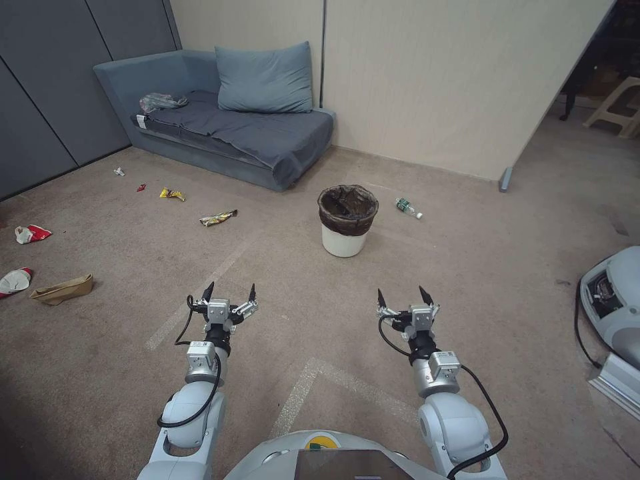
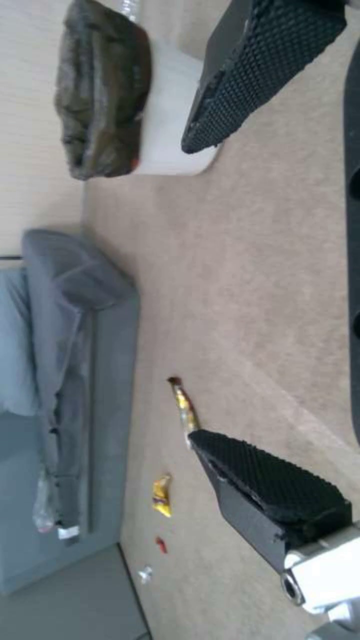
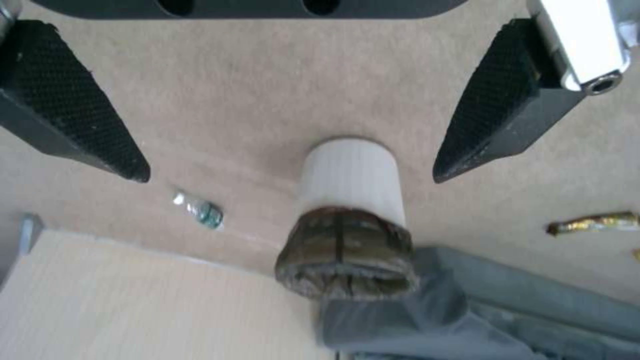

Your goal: Pick up the trash bin, then pick up the garbage from the floor and place it into the trash bin.

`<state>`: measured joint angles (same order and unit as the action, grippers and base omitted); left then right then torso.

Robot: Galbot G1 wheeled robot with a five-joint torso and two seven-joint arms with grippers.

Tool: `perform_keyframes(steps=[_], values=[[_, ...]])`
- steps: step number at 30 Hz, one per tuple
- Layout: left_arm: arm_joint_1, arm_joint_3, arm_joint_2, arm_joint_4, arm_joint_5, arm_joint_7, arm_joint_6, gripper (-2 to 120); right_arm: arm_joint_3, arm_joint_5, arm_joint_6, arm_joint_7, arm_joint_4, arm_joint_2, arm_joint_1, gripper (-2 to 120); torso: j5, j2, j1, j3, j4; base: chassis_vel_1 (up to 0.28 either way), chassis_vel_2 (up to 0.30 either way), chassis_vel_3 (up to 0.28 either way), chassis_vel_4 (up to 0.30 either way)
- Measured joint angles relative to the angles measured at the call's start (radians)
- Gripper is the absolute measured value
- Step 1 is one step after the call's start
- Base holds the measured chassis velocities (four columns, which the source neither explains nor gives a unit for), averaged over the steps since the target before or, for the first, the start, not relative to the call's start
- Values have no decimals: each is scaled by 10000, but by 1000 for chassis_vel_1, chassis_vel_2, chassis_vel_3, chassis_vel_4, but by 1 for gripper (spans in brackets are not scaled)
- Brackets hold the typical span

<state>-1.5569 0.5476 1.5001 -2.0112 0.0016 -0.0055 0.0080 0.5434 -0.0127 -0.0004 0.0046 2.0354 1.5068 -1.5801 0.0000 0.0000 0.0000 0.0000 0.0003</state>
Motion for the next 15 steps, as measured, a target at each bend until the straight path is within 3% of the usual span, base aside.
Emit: perform_keyframes(steps=[3,6,9,10,12,13,15], values=[[-115,-61,5,-209,34,-73,102,100,-61,-103,5,25,387,66,-390,100,-1,2,0,-1,-7,0,0,0,0],[-434,-209,15,-806,177,-355,521,100,-59,-113,-5,39,474,70,-576,100,1,1,-1,0,3,0,0,0,0],[-1250,-592,45,-2265,539,-1054,1561,100,-90,-259,-14,95,1104,142,-1274,100,-5,1,-2,-1,-1,0,0,0,0],[-1250,-592,45,-2265,539,-1054,1561,100,-90,-259,-14,95,1104,142,-1274,100,-5,1,-2,-1,-1,0,0,0,0],[-1818,-874,71,-3300,796,-1546,2295,100,-227,-511,-12,177,1676,277,-1742,100,-2,1,-1,0,-1,0,0,0,0],[-1818,-874,71,-3300,796,-1546,2295,100,-227,-511,-12,177,1676,277,-1742,100,-2,1,-1,0,-1,0,0,0,0],[-2352,-1121,92,-4265,1039,-2010,2978,100,-441,-963,-21,346,2615,513,-2504,100,0,2,-1,-1,-4,0,0,0,0]])
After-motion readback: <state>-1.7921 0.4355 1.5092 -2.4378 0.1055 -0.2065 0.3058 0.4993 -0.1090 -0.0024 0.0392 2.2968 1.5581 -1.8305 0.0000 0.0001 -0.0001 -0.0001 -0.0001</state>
